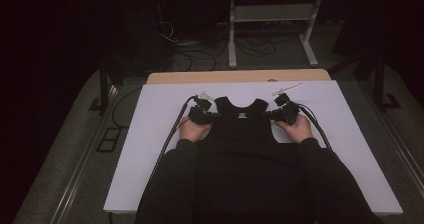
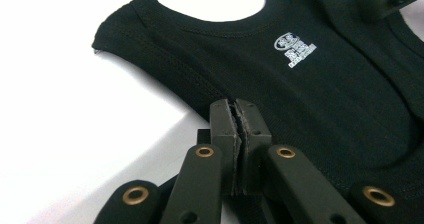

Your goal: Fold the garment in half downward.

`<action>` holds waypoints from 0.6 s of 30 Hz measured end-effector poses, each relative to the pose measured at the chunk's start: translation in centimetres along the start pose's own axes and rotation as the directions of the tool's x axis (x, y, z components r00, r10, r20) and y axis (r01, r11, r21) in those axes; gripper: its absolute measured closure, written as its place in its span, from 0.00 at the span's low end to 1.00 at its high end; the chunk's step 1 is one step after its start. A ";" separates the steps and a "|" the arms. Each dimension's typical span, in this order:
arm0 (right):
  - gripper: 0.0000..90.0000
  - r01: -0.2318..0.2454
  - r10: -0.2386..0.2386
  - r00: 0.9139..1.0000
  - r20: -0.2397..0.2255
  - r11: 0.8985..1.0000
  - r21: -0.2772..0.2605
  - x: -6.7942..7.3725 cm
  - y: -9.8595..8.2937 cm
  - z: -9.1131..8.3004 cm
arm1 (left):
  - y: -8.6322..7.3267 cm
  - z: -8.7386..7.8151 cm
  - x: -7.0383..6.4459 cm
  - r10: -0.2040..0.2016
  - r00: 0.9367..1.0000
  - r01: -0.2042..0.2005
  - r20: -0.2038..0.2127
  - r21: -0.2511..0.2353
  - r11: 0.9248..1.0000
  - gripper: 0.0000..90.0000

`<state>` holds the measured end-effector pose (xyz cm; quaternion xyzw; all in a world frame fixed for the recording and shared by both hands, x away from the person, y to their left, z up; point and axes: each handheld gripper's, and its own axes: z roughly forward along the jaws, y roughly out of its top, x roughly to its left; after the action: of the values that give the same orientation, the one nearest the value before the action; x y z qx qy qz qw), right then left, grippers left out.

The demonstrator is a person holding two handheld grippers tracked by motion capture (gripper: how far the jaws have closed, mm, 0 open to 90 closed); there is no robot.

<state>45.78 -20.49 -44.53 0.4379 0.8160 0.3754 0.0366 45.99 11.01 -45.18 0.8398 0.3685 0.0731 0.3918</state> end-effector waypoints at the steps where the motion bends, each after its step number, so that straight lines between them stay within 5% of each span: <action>1: 0.94 -0.006 0.006 1.000 -0.002 1.000 -0.003 0.0 0.0 -0.1 | 0.0 0.0 0.0 -0.006 1.000 0.006 -0.002 -0.002 1.000 0.97; 12: 0.95 -0.027 0.027 1.000 -0.016 0.999 -0.034 0.2 0.1 -1.3 | 0.1 -1.2 -0.5 -0.057 0.998 0.057 -0.005 -0.044 0.997 0.97; 18: 0.95 -0.023 0.022 1.000 -0.017 0.998 -0.065 1.0 0.1 -2.1 | 0.0 -2.4 -1.0 -0.050 0.999 0.049 -0.011 -0.051 0.998 0.97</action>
<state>44.40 -20.94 -42.72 0.4425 0.7987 0.4058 0.0398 44.27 11.82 -43.34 0.8198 0.3897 0.0779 0.4122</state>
